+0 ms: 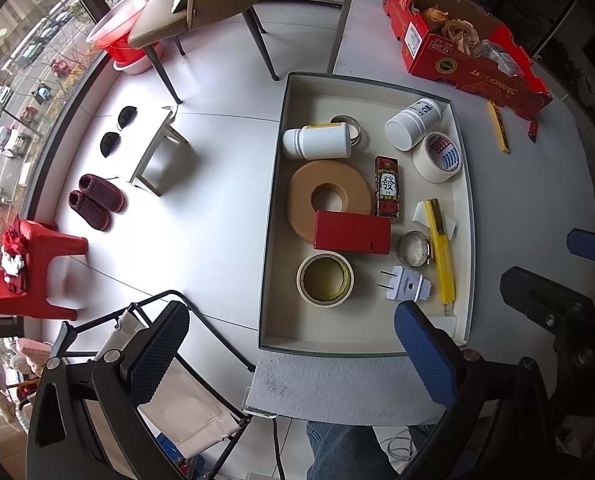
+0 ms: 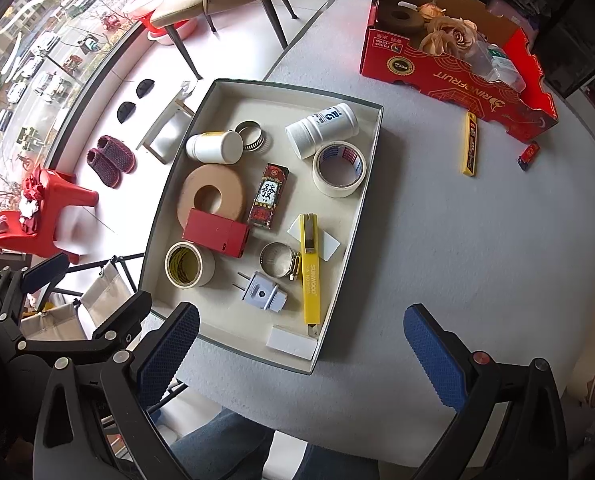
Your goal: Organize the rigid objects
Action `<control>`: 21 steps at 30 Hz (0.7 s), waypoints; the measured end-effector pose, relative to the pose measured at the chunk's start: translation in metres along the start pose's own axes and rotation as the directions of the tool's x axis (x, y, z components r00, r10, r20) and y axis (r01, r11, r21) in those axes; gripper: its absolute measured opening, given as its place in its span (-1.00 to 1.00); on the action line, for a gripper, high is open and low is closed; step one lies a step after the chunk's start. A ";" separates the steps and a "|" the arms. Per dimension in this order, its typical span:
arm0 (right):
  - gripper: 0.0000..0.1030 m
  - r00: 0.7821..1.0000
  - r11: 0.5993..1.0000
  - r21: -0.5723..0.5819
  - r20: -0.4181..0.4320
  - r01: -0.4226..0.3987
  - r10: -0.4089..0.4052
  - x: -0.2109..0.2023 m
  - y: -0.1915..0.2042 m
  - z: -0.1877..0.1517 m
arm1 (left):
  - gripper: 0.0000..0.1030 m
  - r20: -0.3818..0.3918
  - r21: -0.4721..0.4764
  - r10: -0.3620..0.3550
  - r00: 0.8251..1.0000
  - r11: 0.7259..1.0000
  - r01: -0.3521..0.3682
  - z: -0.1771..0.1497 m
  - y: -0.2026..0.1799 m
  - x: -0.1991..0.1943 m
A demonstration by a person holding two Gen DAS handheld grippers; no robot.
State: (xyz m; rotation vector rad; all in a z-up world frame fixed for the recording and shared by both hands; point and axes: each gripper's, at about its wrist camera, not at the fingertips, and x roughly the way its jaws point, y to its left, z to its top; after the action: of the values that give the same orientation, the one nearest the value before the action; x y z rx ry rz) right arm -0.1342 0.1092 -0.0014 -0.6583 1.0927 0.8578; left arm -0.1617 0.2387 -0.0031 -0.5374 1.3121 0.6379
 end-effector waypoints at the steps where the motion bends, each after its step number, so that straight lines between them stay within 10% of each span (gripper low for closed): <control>1: 1.00 1.000 1.000 0.000 0.000 0.000 0.000 0.000 0.000 0.000 | 0.99 -0.001 0.001 0.000 1.000 1.000 0.000 0.000 0.000 0.000; 21: 1.00 1.000 1.000 -0.012 -0.012 0.005 -0.005 0.003 0.009 -0.003 | 0.99 -0.017 -0.008 -0.015 1.000 1.000 0.015 -0.005 0.008 0.004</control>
State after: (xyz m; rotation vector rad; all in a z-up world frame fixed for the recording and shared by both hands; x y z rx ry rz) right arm -0.1424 0.1123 -0.0058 -0.6763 1.0977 0.8576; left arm -0.1706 0.2415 -0.0080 -0.5600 1.3206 0.6275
